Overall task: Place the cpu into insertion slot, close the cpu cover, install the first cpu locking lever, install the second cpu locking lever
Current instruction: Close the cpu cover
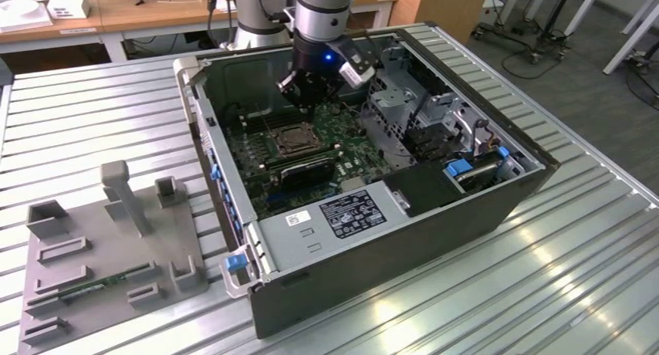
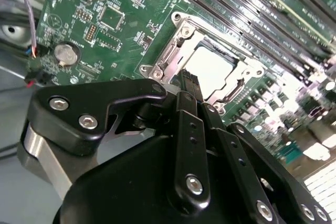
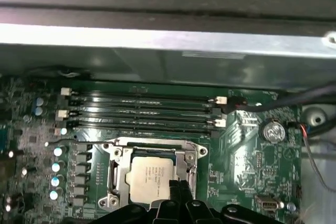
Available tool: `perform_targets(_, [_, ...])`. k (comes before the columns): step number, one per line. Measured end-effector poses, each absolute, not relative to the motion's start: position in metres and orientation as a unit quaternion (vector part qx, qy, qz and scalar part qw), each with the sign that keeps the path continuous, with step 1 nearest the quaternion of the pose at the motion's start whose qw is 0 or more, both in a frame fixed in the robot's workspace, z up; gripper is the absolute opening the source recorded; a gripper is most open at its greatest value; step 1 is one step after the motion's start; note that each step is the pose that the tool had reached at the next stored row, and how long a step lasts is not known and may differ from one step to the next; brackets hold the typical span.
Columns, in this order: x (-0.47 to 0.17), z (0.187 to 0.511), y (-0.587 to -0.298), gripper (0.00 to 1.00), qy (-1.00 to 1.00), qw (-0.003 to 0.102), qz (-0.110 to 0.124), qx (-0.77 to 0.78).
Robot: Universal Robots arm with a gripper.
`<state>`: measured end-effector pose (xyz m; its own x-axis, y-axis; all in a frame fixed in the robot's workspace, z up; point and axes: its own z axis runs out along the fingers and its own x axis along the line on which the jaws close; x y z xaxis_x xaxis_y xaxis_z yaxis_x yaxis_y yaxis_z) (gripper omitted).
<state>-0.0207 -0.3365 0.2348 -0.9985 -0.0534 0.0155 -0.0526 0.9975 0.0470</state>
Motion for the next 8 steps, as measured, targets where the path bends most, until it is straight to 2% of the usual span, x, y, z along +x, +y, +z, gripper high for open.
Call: perform_targets(8, [-0.031, 0.233, -0.336, 0.11, -0.999, 0.009, -0.015, 0.041])
